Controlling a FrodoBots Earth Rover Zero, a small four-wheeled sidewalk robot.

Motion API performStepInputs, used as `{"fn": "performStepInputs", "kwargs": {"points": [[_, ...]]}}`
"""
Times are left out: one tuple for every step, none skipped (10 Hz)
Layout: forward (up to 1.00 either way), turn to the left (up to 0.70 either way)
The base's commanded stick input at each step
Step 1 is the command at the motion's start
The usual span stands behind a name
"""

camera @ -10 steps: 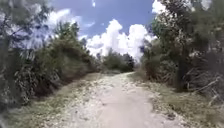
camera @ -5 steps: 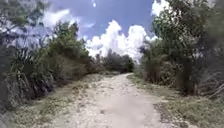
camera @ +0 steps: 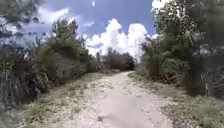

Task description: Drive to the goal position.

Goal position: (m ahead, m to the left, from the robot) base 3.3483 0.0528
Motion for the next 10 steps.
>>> {"fn": "performStepInputs", "kwargs": {"points": [[0.50, 0.00], [0.50, 0.00], [0.50, 0.00], [0.50, 0.00], [0.50, 0.00], [0.50, 0.00], [0.50, 0.00], [0.50, 0.00], [0.50, 0.00], [0.50, 0.00]]}}
